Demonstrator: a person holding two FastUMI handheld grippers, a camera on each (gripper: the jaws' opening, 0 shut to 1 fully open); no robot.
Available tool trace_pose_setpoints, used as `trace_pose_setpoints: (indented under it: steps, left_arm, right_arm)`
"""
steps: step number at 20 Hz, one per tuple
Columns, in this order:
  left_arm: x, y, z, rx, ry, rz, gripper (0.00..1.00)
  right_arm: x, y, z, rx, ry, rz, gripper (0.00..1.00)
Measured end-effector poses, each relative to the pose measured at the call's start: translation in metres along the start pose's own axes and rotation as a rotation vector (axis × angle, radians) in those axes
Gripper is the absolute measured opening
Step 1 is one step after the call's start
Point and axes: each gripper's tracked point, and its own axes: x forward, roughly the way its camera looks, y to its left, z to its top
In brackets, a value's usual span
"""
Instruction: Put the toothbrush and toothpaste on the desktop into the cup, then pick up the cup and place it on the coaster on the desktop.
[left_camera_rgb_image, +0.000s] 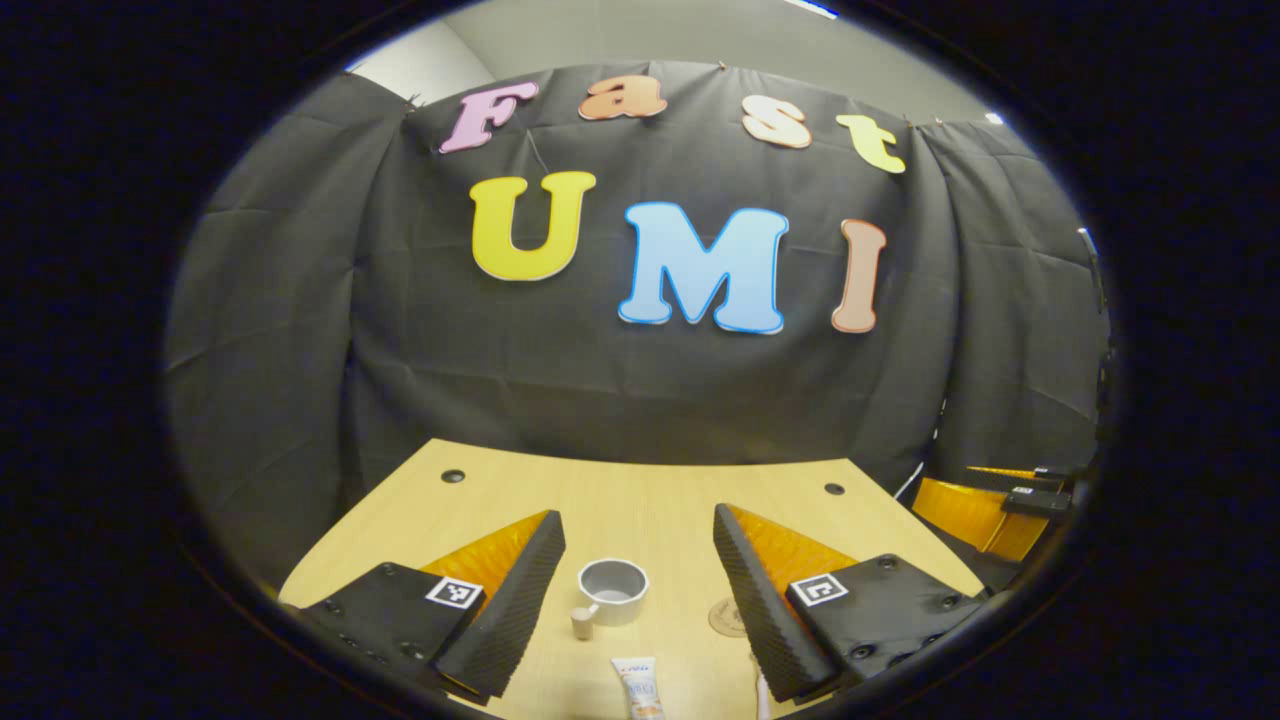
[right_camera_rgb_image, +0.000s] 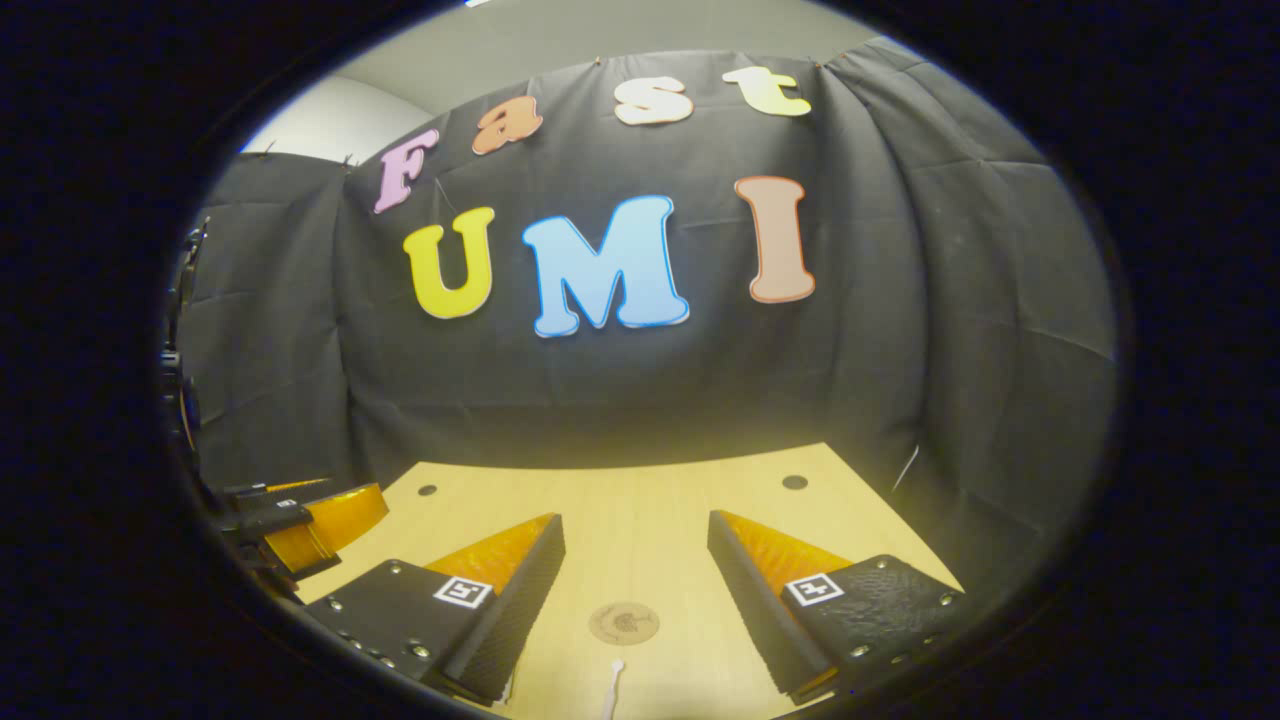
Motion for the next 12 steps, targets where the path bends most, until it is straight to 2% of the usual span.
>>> trace_pose_setpoints:
  steps: [3, 4, 7, 11, 12]
  left_arm:
    - [0.006, 0.004, -0.042, -0.010, 0.092, -0.005, 0.96]
    - [0.009, 0.005, -0.056, -0.012, 0.129, -0.008, 0.94]
    - [0.019, 0.002, -0.095, -0.026, 0.229, -0.019, 0.96]
    - [0.028, 0.009, -0.160, -0.026, 0.375, -0.020, 0.94]
    - [0.028, 0.011, -0.173, -0.029, 0.408, -0.025, 0.96]
  right_arm:
    - [0.008, -0.005, -0.037, 0.010, 0.142, -0.021, 0.91]
    - [0.008, -0.004, -0.050, 0.017, 0.189, -0.019, 0.92]
    - [0.007, 0.000, -0.090, 0.028, 0.308, -0.012, 0.93]
    - [0.006, 0.009, -0.139, 0.040, 0.475, 0.005, 0.93]
    - [0.006, 0.011, -0.155, 0.037, 0.525, 0.005, 0.93]
